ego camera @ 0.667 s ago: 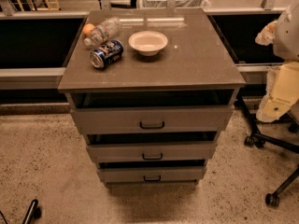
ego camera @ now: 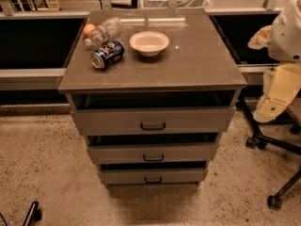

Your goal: Open bottom drawer

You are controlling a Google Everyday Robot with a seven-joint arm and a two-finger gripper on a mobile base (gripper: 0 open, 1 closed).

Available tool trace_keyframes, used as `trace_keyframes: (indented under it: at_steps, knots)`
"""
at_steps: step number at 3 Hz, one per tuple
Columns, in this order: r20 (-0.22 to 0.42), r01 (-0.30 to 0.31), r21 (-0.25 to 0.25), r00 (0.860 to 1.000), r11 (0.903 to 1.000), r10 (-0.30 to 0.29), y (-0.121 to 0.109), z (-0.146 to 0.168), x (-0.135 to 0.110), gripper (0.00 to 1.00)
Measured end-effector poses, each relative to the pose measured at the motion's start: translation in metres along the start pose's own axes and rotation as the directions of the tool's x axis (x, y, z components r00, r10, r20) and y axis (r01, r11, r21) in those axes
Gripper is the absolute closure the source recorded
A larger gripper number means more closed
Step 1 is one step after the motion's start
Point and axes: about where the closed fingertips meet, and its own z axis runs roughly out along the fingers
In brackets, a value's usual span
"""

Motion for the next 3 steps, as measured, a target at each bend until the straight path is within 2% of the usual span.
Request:
trace_keyframes:
  at_steps: [1,2,3]
  knots:
    - [0.135,0.048,-0.099,0.990,0.9939,-0.035,0.013,0.052,-0.012,0.00]
    - [0.346,0.063,-0.181,0.938,0.9815,0.004,0.058,0.121,-0.035,0.00]
    - [0.413,0.012,-0.196,0.908,0.9804,0.072,0.079,0.134,-0.044,0.00]
